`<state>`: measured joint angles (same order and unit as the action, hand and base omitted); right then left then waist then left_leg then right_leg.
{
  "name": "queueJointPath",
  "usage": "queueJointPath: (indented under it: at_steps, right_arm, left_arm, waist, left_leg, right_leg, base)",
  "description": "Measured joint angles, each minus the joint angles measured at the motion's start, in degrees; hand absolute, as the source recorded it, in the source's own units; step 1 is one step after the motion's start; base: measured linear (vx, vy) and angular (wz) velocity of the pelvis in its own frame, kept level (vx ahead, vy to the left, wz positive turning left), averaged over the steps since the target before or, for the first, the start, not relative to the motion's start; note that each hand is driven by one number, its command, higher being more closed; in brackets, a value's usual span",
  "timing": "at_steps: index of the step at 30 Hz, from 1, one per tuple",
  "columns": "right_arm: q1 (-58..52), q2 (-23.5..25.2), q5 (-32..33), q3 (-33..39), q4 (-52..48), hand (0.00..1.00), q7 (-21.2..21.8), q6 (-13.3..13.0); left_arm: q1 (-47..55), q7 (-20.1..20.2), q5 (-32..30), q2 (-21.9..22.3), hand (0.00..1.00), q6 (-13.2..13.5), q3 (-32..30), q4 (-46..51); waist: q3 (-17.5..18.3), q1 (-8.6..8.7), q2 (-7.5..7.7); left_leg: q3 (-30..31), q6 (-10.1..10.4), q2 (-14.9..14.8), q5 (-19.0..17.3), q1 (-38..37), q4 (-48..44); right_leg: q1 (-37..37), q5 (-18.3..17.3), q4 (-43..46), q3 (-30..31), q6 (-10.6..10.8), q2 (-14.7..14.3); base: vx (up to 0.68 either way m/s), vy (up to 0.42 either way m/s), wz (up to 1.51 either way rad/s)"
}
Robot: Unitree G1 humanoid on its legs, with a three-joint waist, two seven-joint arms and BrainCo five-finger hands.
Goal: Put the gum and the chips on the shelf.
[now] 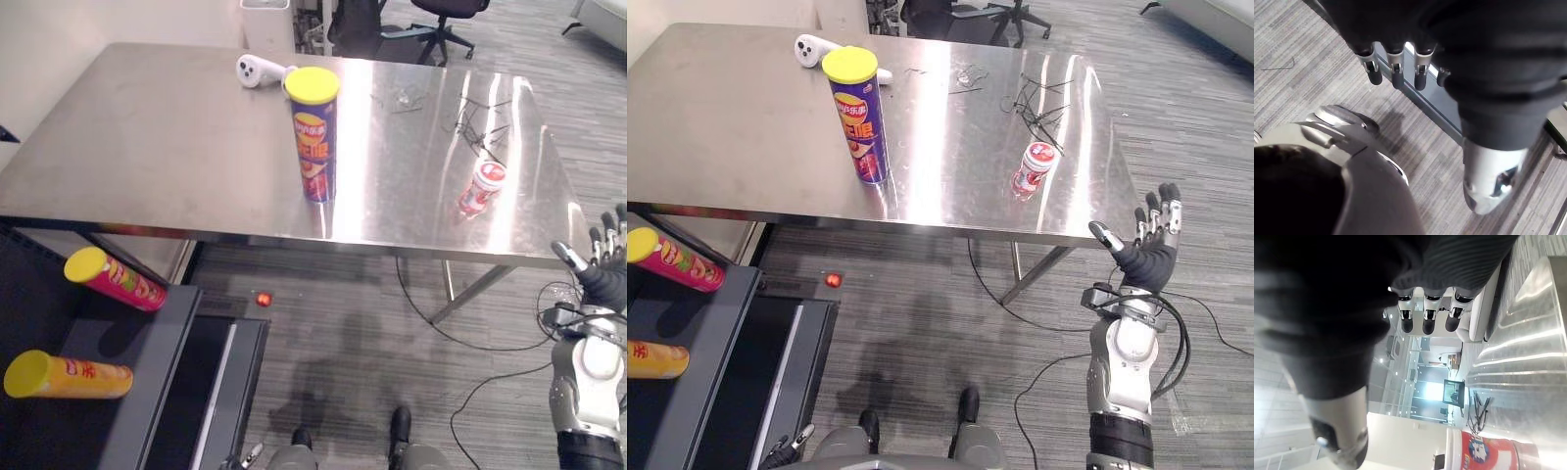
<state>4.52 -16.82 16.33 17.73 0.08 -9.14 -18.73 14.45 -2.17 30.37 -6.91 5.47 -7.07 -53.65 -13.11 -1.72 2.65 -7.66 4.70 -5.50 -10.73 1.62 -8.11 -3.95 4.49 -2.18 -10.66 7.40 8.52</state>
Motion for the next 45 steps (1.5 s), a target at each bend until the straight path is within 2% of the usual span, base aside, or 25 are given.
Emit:
queueJointPath:
  at_steps: [5,15,22,25,31,37,45]
  right_arm:
    - [2.6,-2.2,0.0,-2.8,1.0,0.0,0.1,1.9]
    - [11.7,-6.9,0.0,-4.8,10.3,0.0,-2.5,2.3]
    - [17.3,-10.0,2.4,-4.8,15.6,0.0,-3.8,2.5]
    - [19.8,-11.6,2.7,-4.8,17.1,0.0,-4.2,2.5]
    - [22.9,-11.8,3.5,-5.1,20.2,0.0,-4.1,3.2]
    - [27.3,-16.4,4.4,-7.9,21.8,0.0,-4.0,3.6]
    - [32.1,-18.0,4.4,-9.5,25.7,0.0,-4.0,3.8]
  left_arm:
    - [-0.9,0.1,0.2,0.0,0.0,0.0,0.2,0.0]
    - [-1.3,0.2,0.8,-0.2,0.0,-0.6,1.7,1.0]
    - [-1.3,0.7,0.9,-0.4,0.0,-0.6,2.4,1.7]
    - [-1.3,0.8,1.0,-0.5,0.0,-0.6,2.9,2.4]
    - [-1.1,0.8,1.0,-0.6,0.0,-0.7,3.5,3.4]
    - [-1.2,1.2,1.0,-0.4,0.0,-0.7,5.0,4.2]
    - [-1.2,1.4,1.9,-0.6,0.0,-0.7,5.7,5.4]
  waist:
    - [-1.0,-0.06,-0.51]
    - [-3.3,-0.14,-1.01]
    - [-4.4,-0.11,-1.37]
    - [-5.9,-0.1,-1.63]
    - [-7.0,-0.33,-1.88]
    - [-9.6,-0.15,-3.74]
    - [-11.0,-0.82,-4.11]
  left_leg:
    - [0.8,0.0,0.1,0.0,0.6,-0.6]
    - [2.9,-0.3,0.8,0.1,3.2,-2.3]
    - [3.3,-0.9,1.7,0.5,4.0,-2.6]
    - [3.5,-1.0,2.0,0.6,5.3,-3.7]
    - [3.8,-1.2,2.2,0.7,7.2,-5.2]
    - [4.7,-1.2,1.9,-0.1,9.2,-7.9]
    - [5.1,-1.2,1.5,-0.1,10.5,-9.2]
  right_leg:
    - [0.0,0.0,0.2,-0.6,0.0,0.2]
    - [-0.8,0.7,0.3,-2.3,0.1,1.0]
    - [-1.2,1.9,0.1,-2.4,0.1,1.8]
    - [-2.0,2.9,0.0,-2.4,0.1,2.1]
    - [-2.9,3.4,0.0,-2.5,0.0,2.4]
    - [-3.2,3.7,0.2,-2.8,0.0,2.0]
    - [-3.8,3.5,0.3,-3.0,-0.5,1.2]
  base:
    - [-0.02,-0.004,0.07]
    - [-0.02,0.006,0.09]
    - [-0.02,0.014,0.02]
    - [-0.04,0.023,0.02]
    - [-0.07,-0.004,0.02]
    - [-0.06,-0.009,0.04]
    - [0.0,0.0,0.0]
